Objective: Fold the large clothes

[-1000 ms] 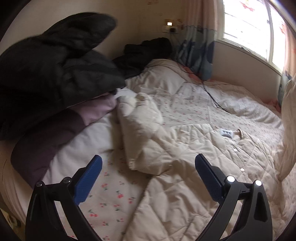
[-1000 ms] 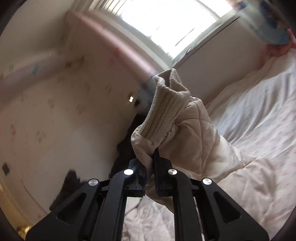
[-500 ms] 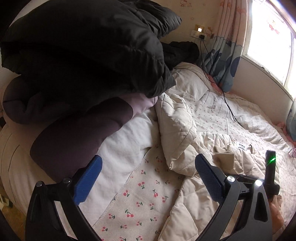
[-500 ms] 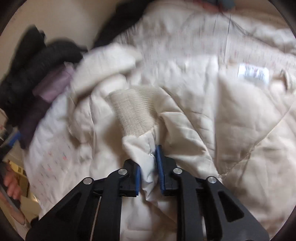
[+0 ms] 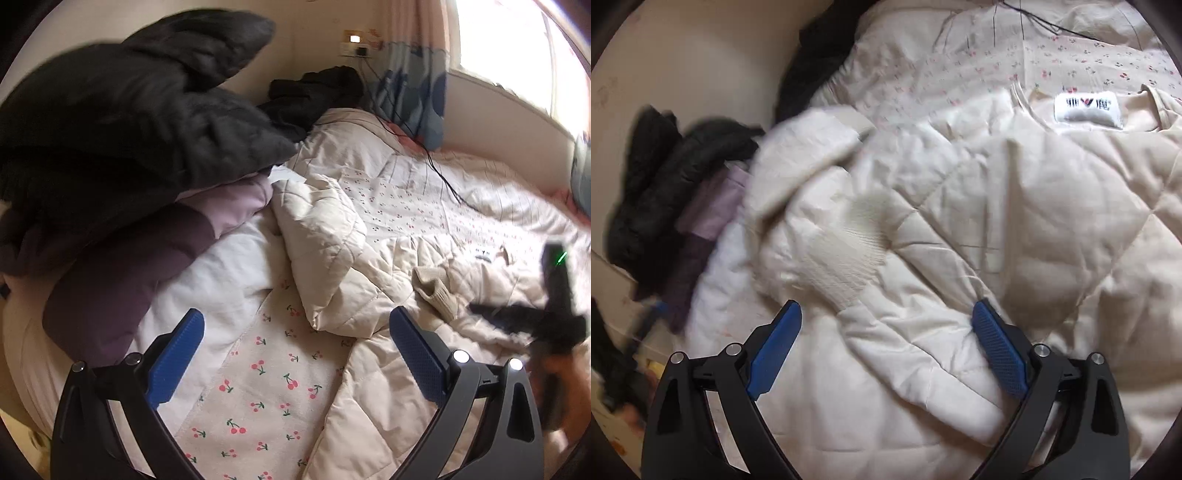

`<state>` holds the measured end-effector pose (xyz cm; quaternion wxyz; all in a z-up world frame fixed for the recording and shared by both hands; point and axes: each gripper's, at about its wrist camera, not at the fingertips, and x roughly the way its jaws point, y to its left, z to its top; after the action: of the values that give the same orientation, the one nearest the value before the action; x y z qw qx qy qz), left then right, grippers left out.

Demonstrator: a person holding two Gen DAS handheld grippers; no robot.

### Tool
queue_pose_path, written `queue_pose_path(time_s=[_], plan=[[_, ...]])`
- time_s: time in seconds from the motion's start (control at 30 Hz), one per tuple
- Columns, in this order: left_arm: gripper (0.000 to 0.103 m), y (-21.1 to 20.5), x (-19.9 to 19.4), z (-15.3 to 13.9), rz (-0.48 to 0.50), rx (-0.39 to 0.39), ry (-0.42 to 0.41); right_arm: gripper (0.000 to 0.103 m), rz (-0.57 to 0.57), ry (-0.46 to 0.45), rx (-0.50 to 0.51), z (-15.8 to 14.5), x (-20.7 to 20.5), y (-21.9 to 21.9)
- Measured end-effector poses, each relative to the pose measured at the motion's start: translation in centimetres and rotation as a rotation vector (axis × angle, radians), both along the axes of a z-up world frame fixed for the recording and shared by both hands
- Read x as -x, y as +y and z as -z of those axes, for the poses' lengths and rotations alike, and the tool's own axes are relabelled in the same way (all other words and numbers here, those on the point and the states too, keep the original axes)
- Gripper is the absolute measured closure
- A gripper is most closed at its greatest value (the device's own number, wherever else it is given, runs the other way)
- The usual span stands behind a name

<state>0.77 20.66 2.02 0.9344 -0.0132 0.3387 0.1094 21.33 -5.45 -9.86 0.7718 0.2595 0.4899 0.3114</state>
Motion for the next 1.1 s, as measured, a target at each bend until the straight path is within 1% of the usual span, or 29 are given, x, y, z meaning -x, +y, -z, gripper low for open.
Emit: queue_pose_path(time_s=[0.07,0.1,0.13,0.2,0.27,0.3,0.33,0.37,0.4,0.43,0.47,0.5,0.57,0.63,0.7,0.73,0.8,0.83,0.87,0.9,0.97,1.0,1.03,1.07,1.1], plan=[[0.007,-0.9,-0.1,0.1,0.026,-0.036,-0.003,0.013,0.05,-0.012,-0.061,-1.9,2.2,-2.2],[0.007,-1.4,-0.4,0.2,0.044,-0.043,-0.003,0.013,0.077,-0.014,-0.091,-2.7,4.3,-3.9],[0.007,-1.7,-0.8,0.2,0.057,-0.044,-0.001,0.013,0.092,-0.016,-0.109,-3.2,5.8,-5.0],[0.007,-2.7,-3.1,-0.1,0.09,-0.037,0.007,0.013,0.133,-0.037,-0.106,-3.9,9.3,-7.6],[0.007,-4.5,-6.6,-1.3,0.123,-0.079,0.03,0.013,0.195,-0.037,-0.136,-3.6,12.2,-10.4],[0.007,-5.8,-9.9,-1.7,0.16,-0.122,0.071,0.013,0.259,-0.002,-0.167,-2.7,12.9,-12.0],[0.007,-6.7,-12.6,-1.7,0.158,-0.161,0.116,0.013,0.301,0.049,-0.191,-2.7,12.8,-13.0],[0.007,-7.4,-14.9,-1.5,0.146,-0.202,0.147,0.013,0.312,0.099,-0.232,-2.5,12.4,-13.8],[0.007,-8.2,-17.9,-1.1,0.144,-0.244,0.177,0.013,0.309,0.11,-0.273,-2.3,11.9,-14.0],[0.007,-8.7,-20.8,-0.3,0.136,-0.271,0.225,0.013,0.32,0.088,-0.288,-2.6,11.8,-14.3],[0.007,-8.8,-23.0,0.5,0.135,-0.259,0.273,0.013,0.326,0.068,-0.277,-2.8,11.9,-14.4],[0.007,-8.5,-25.7,1.6,0.125,-0.221,0.323,0.013,0.32,0.065,-0.27,-2.9,11.9,-14.3],[0.007,-8.0,-29.4,3.5,0.067,-0.218,0.38,0.013,0.32,0.088,-0.294,-2.0,11.6,-14.2],[0.007,-7.6,-32.3,6.1,0.009,-0.269,0.453,0.013,0.322,0.139,-0.339,-0.8,11.4,-14.2],[0.007,-7.1,-34.1,8.5,-0.017,-0.317,0.527,0.013,0.327,0.179,-0.348,0.3,11.6,-14.5],[0.007,-7.0,-34.6,9.2,-0.02,-0.341,0.553,0.013,0.327,0.188,-0.346,0.6,11.5,-14.3],[0.008,-6.5,-35.2,10.3,-0.026,-0.42,0.586,0.013,0.318,0.194,-0.348,0.7,11.4,-14.1],[0.018,-6.1,-35.3,10.8,-0.025,-0.447,0.601,0.013,0.313,0.193,-0.351,0.6,11.4,-14.0],[0.04,-5.5,-35.3,11.0,-0.026,-0.46,0.61,0.013,0.31,0.19,-0.355,0.7,11.4,-13.7],[0.051,-5.0,-35.2,11.1,-0.024,-0.452,0.618,0.013,0.305,0.188,-0.357,0.6,11.4,-13.6],[0.077,-4.1,-35.0,11.0,-0.005,-0.417,0.634,0.013,0.307,0.188,-0.357,0.8,11.4,-13.5],[0.081,-3.9,-34.6,10.6,0.002,-0.409,0.621,0.013,0.311,0.191,-0.362,0.9,11.4,-13.5],[0.088,-3.8,-34.2,9.8,0.01,-0.385,0.604,0.013,0.315,0.194,-0.365,1.0,11.4,-13.6],[0.092,-3.6,-33.8,8.9,0.018,-0.343,0.58,0.013,0.321,0.196,-0.37,1.1,11.5,-13.7],[0.093,-3.4,-33.0,7.0,0.039,-0.241,0.529,0.013,0.329,0.194,-0.373,1.1,11.5,-13.9]])
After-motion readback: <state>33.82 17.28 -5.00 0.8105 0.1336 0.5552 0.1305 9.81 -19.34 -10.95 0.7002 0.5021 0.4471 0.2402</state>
